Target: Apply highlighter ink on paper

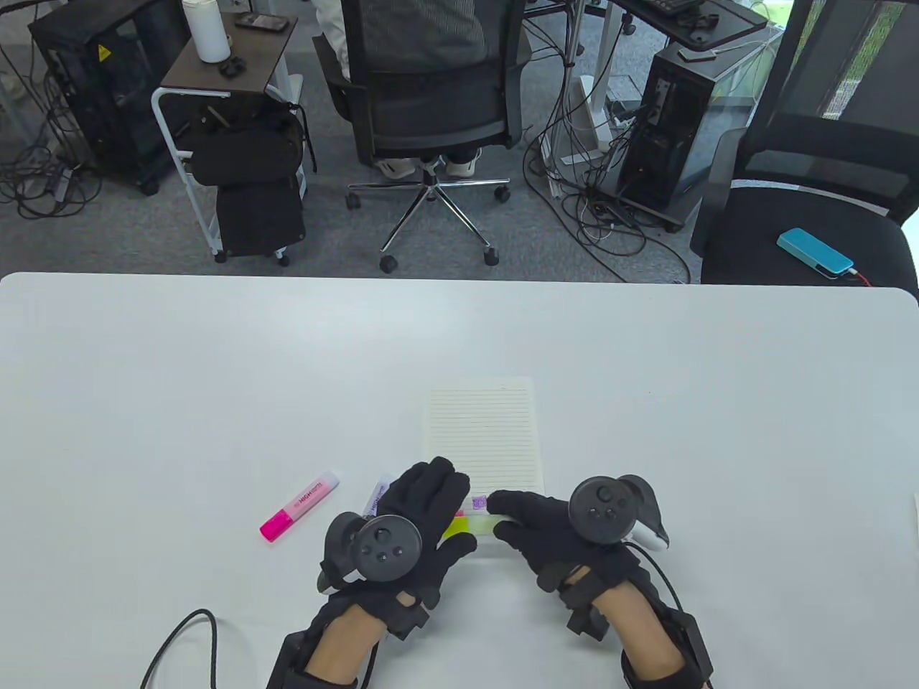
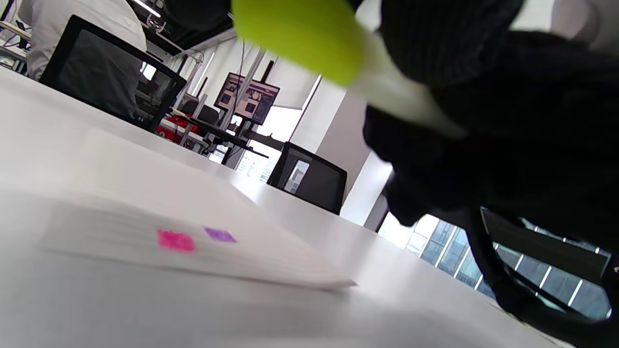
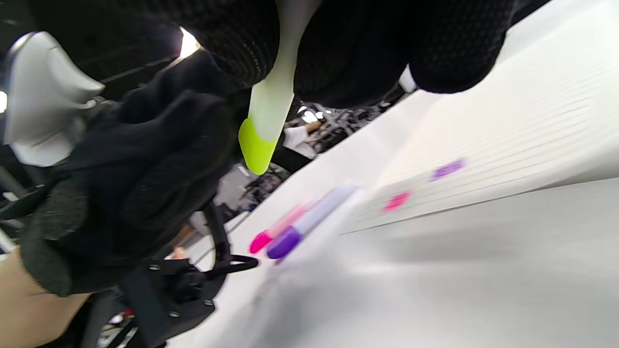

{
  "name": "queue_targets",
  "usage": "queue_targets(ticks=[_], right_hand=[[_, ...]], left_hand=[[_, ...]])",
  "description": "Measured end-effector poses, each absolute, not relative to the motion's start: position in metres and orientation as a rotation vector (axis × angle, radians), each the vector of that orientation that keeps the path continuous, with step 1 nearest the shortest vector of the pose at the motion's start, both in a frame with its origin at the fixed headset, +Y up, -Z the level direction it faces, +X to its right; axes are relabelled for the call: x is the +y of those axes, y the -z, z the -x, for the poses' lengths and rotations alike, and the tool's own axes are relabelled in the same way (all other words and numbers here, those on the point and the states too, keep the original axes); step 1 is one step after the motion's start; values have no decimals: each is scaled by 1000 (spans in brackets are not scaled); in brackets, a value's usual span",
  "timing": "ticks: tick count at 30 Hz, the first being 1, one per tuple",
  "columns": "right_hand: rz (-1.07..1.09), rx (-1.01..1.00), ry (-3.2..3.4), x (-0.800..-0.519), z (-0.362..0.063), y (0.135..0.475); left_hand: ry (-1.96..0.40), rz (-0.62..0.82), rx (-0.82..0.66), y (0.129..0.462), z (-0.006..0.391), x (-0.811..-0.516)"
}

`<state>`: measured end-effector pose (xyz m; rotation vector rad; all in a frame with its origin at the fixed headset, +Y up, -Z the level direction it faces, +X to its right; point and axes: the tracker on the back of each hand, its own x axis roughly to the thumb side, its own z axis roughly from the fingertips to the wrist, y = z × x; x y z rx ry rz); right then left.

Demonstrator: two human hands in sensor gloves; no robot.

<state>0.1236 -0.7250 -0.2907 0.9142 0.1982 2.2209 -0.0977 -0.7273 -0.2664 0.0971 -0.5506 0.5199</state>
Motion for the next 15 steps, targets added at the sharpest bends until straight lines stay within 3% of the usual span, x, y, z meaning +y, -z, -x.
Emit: queue_targets(ticks=[4,15], right_hand=[[-966,133,-2246,-725,-116,286],[-952,244,-2129,-731,-119,292]], left_hand=[[-471,-84,-547,268,93,-731],[-528,-64,-560,269,90,-732]])
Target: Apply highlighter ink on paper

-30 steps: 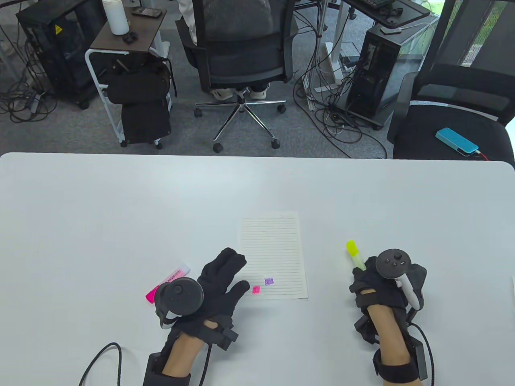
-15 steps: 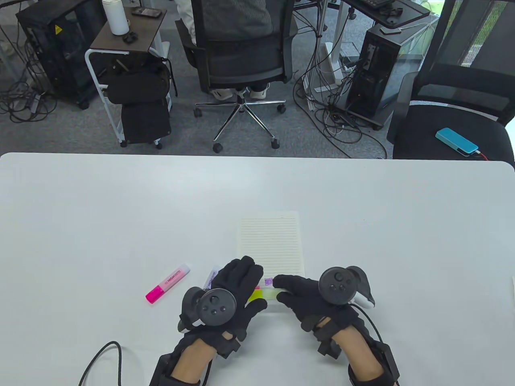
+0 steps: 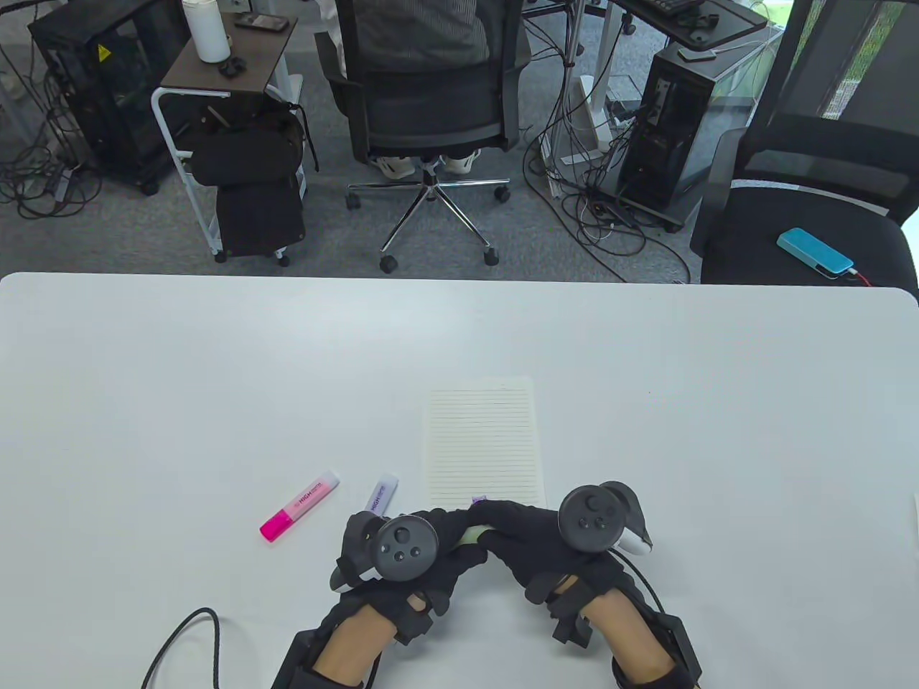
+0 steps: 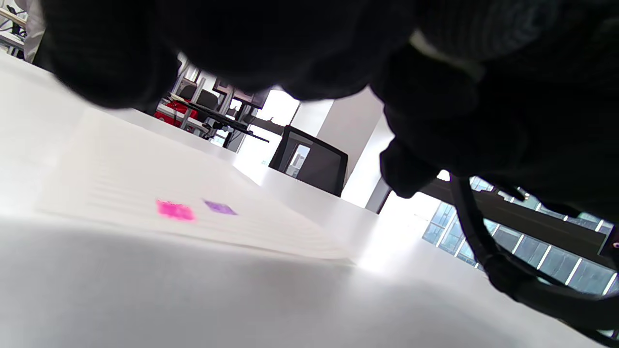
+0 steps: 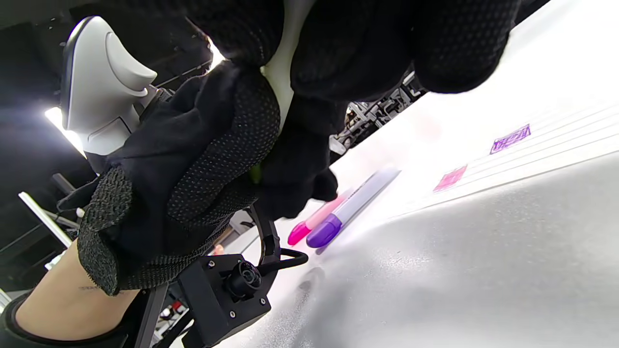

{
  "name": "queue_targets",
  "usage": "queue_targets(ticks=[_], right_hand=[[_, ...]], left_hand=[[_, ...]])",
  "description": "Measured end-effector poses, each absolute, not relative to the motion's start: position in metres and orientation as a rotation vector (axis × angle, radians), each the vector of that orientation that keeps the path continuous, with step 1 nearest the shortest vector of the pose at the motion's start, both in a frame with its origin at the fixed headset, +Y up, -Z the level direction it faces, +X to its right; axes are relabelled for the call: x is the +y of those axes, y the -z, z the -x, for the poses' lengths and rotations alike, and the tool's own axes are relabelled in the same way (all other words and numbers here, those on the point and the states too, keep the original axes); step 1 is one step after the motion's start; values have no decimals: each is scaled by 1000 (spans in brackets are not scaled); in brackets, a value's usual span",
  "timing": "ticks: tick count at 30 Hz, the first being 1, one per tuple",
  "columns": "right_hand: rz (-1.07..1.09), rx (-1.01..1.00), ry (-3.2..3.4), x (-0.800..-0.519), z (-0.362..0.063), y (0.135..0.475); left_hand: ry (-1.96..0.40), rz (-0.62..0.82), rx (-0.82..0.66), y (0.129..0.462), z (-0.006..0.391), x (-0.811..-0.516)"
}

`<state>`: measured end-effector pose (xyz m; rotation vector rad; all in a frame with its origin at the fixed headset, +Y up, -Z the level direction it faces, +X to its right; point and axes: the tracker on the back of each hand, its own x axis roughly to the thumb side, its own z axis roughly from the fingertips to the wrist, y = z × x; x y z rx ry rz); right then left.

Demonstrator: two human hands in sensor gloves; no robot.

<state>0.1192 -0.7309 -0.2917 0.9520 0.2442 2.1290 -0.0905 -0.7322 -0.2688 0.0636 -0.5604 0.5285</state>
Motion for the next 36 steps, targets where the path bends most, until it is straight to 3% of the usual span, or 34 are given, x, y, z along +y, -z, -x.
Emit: queue_targets(ticks=[7,9,13,19,25,36], right_hand=[[-995,168,-2148,-717,-127,290],[-984,167,-2153,-716,-129,291],[-862,136,-2147,-718,-148,301],[-517,53,-2282,-720,-188,311],[-455,119,-2283,-727,-194,315],[-447,198,-2359,-735,-186,316]], left_hand=[[-723,-71,-571,272,95,-736],[-681,-106,-547,273,93,-736],[-464,-2,-470,275,96,-743],[-367,133,-374,279,101,-753],[-163,192,-359,276,89,-757],[-63,224,-333,275,85,-758]])
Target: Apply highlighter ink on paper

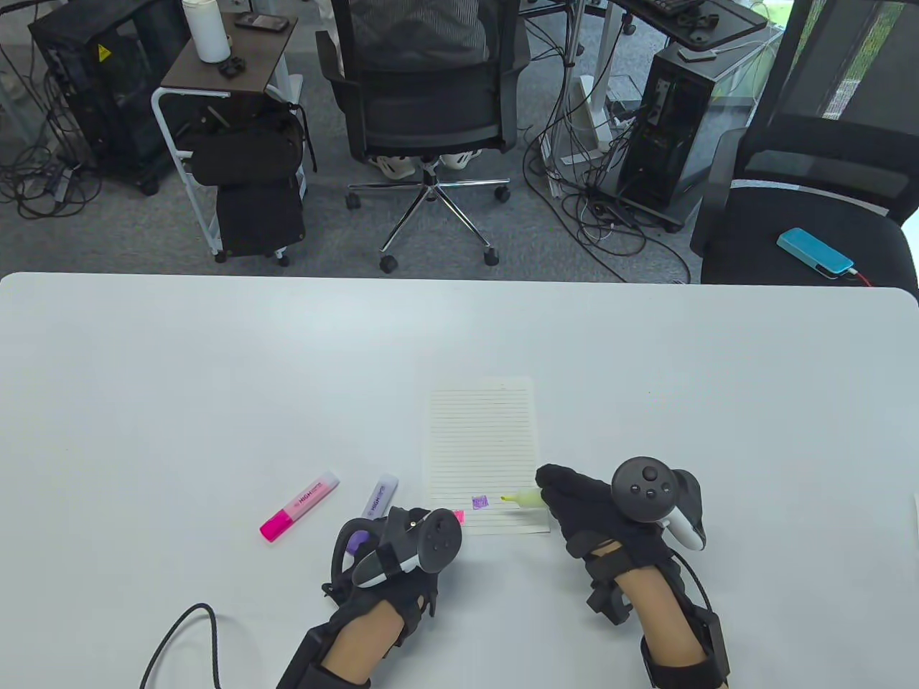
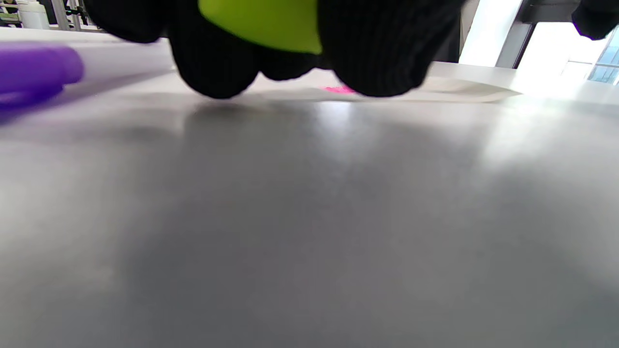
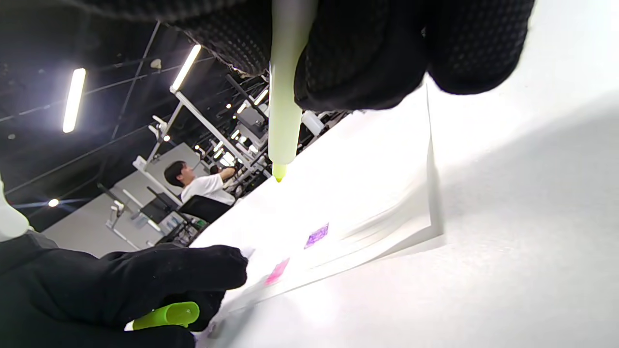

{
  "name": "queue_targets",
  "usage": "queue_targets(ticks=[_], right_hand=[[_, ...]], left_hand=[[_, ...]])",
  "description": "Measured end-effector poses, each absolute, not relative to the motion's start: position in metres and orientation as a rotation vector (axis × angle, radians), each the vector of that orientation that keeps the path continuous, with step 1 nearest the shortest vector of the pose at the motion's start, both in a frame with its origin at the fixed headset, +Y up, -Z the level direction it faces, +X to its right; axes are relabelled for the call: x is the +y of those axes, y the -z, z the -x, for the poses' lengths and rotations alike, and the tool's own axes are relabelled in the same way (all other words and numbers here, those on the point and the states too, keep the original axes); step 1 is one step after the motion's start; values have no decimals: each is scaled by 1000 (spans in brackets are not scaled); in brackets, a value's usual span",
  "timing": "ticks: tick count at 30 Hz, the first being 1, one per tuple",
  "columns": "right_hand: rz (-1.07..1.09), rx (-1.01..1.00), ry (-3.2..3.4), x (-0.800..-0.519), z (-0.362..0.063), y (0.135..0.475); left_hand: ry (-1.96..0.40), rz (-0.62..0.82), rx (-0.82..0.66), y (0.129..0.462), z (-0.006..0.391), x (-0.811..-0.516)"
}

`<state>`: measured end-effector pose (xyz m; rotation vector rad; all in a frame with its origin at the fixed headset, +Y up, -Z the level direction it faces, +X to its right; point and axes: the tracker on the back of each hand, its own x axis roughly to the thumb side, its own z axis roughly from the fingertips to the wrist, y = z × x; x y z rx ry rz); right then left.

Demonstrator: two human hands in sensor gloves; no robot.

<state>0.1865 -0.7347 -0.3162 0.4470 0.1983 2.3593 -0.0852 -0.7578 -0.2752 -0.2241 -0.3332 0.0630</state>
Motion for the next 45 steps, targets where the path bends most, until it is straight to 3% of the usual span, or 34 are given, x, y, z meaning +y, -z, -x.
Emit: queue_targets(ticks=[13,25,45], right_hand=[[-422,170,-2533,-733,-182,314],[-493,156,-2617,-739,-157,310],[-481,174,-2723,-744,-147,311]], left_hand=[[-92,114,-366,267,76,-750],[-39,294,-412,273,60,-773],[-85,344,-403,275,61,-776]])
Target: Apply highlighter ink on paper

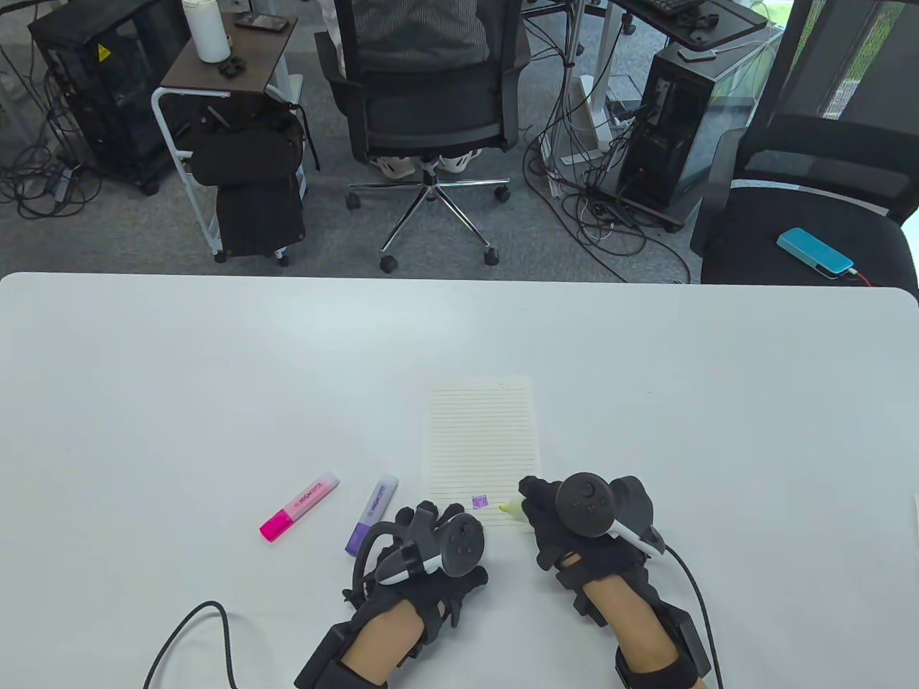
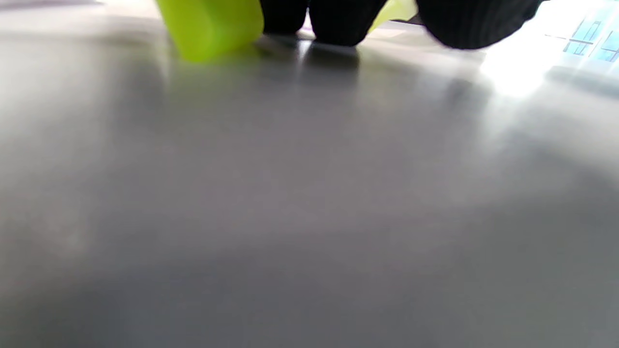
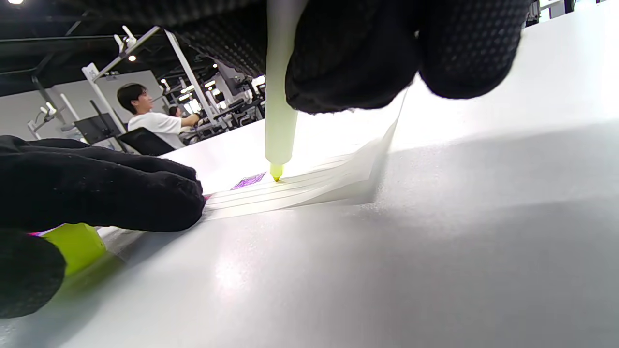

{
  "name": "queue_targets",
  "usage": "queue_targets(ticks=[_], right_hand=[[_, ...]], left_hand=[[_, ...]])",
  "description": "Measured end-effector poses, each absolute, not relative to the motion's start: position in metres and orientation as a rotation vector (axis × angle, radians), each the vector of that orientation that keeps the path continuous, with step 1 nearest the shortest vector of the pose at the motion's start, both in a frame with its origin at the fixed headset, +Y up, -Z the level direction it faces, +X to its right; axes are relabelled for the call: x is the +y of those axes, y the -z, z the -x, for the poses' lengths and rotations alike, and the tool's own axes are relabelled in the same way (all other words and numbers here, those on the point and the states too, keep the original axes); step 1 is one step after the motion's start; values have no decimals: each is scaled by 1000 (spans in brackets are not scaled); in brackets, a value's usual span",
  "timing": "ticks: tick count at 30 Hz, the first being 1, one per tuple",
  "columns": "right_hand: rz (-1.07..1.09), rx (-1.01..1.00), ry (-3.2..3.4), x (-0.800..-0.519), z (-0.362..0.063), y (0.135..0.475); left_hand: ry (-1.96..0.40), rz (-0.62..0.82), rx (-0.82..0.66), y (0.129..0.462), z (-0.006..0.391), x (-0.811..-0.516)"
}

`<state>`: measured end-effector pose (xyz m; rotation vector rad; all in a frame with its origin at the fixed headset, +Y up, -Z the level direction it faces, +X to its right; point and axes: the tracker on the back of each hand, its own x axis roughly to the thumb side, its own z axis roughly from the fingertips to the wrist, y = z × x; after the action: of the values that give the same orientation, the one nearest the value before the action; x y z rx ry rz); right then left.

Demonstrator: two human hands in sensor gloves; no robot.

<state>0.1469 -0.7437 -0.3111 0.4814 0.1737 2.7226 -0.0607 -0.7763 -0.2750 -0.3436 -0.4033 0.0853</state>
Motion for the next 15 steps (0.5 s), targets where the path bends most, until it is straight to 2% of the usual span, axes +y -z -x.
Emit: queue_targets(ticks=[8,15], right_hand=[[-467,223,-2701,-740,-148,310],[-449,160,-2654,-740,-153,310]], left_hand=[[-97,359,-399,276,62,-777],[-103,373,-396,276,62,-777]])
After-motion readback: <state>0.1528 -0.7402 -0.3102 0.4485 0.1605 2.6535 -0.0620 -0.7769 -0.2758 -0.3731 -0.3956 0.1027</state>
